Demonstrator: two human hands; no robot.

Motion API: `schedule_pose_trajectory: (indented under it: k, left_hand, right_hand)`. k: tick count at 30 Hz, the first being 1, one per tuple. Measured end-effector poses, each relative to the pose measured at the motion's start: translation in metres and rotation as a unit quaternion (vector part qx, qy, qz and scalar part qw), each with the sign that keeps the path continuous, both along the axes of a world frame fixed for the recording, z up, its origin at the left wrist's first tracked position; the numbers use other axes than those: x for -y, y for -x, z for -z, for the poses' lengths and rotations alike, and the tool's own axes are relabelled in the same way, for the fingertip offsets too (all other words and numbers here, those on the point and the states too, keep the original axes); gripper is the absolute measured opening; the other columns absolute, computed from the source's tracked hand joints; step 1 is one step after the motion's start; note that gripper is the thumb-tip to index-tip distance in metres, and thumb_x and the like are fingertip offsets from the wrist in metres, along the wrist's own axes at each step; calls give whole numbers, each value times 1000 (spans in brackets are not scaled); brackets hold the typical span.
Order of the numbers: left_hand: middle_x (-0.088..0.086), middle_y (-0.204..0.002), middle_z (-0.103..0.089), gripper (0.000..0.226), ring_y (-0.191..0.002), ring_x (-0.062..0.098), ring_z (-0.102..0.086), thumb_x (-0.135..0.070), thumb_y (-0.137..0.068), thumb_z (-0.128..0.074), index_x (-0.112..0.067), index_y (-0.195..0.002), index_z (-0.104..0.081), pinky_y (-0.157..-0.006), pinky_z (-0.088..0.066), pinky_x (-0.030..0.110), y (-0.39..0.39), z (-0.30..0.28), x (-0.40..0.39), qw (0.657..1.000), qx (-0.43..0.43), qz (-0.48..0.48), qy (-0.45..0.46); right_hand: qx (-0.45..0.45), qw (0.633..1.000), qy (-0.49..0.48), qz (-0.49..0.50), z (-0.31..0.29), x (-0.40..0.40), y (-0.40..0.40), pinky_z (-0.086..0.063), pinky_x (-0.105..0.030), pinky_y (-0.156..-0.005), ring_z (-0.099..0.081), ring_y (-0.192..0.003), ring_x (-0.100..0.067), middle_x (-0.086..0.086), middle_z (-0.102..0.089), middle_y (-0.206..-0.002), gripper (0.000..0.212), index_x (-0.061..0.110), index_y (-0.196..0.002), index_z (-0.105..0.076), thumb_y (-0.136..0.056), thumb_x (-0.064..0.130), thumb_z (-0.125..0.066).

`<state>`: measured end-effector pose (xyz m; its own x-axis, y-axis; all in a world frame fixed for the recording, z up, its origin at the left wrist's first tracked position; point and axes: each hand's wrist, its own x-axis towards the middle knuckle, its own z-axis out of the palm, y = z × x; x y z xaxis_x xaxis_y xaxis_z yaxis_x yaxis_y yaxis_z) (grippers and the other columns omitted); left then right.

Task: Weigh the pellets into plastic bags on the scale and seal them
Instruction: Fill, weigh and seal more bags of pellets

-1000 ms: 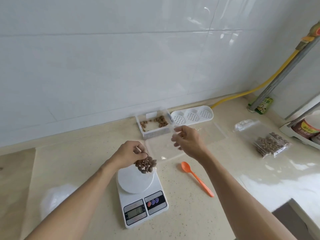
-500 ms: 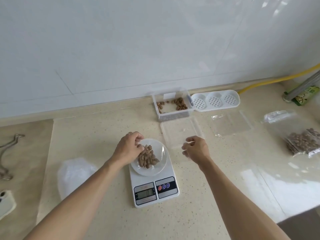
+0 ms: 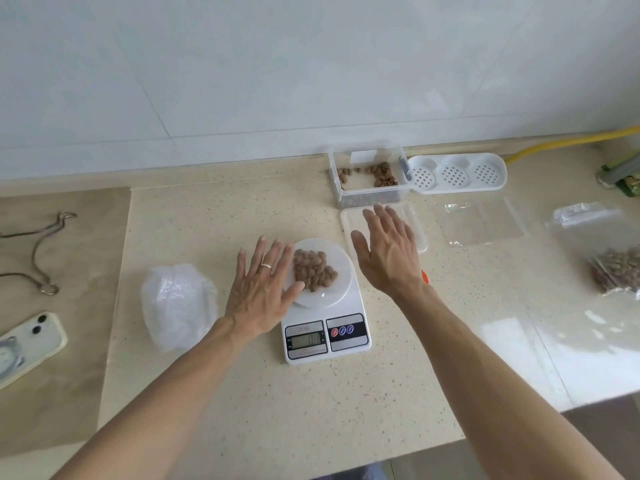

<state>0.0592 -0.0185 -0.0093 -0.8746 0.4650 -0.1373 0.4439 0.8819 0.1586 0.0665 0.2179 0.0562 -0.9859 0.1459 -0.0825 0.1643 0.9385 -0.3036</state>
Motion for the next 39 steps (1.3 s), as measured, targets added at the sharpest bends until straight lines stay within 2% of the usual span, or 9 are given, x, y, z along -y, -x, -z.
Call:
schedule_pose_trajectory:
  k: [5, 15, 19, 22, 26, 29, 31, 36, 39]
  left_hand:
    - [7, -161, -4, 77, -147, 26, 12, -66, -91, 3, -20, -152, 1, -118, 7, 50, -14, 8, 10, 1000, 7, -13, -1]
    - [4, -159, 14, 76, -146, 26, 21, -66, -86, 10, -23, -148, 18, -118, 10, 50, -17, 6, 10, 1000, 17, -15, 12]
    - [3, -157, 16, 77, -146, 26, 21, -67, -85, 9, -23, -148, 16, -116, 14, 47, -13, 4, 4, 1000, 14, -9, 4]
    - [3, -158, 12, 78, -147, 26, 18, -68, -85, 12, -22, -149, 11, -117, 11, 48, -7, 3, -4, 1000, 4, 1, -4]
    - [5, -162, 1, 77, -148, 25, 14, -65, -90, 2, -18, -152, 1, -118, 6, 49, 10, -6, -28, 999, -5, 18, -33]
    - [5, -162, -4, 79, -149, 24, 11, -62, -90, -1, -17, -154, -5, -119, 6, 50, 28, -17, -56, 998, -2, 45, -43]
    - [5, -162, -11, 75, -149, 24, 5, -60, -94, -9, -16, -154, -7, -119, 5, 50, 41, -23, -78, 997, 4, 66, -38]
    - [7, -146, -43, 55, -138, 24, -34, -48, -98, -36, -17, -143, -34, -117, -5, 53, 69, -31, -134, 992, 53, 111, -33]
    - [9, -135, -53, 52, -126, 27, -49, -45, -97, -40, -16, -140, -39, -109, -26, 46, 80, -31, -160, 988, 98, 115, -42]
  right_hand:
    - [18, 999, -21, -36, 0, 9, -4, 3, -46, -122, 4, -153, -22, -5, -6, -166, 58, 18, -155, -21, -104, 47, -20]
    - [43, 998, -28, -40, 7, 12, -9, 7, -47, -123, 10, -152, -22, -5, 6, -165, 63, 18, -157, -10, -103, 49, -18]
    - [46, 998, -24, -36, 7, 7, -8, 7, -46, -122, 10, -152, -22, -5, 6, -165, 63, 18, -157, -10, -103, 50, -18]
    - [46, 999, -5, -19, 8, -1, -9, 5, -45, -122, 9, -152, -22, -5, 5, -166, 63, 18, -157, -11, -103, 50, -19]
    - [39, 997, 46, 50, 10, -19, -13, -7, -46, -123, -2, -153, -24, -7, -4, -166, 61, 18, -156, -15, -104, 47, -26]
    - [36, 989, 85, 114, 9, -36, -23, -23, -47, -118, -22, -148, -29, -10, -20, -162, 59, 16, -154, -21, -103, 42, -36]
    - [31, 982, 104, 154, 8, -48, -31, -33, -46, -109, -37, -137, -32, -13, -35, -154, 56, 14, -152, -28, -102, 38, -42]
    - [43, 963, 144, 225, 18, -61, -52, -41, -41, -101, -50, -123, -28, -11, -55, -136, 45, 12, -140, -46, -101, 34, -47]
    - [61, 933, 232, 268, 27, -58, -60, -50, -33, -84, -62, -101, -21, -6, -66, -120, 45, 14, -135, -50, -99, 40, -51]
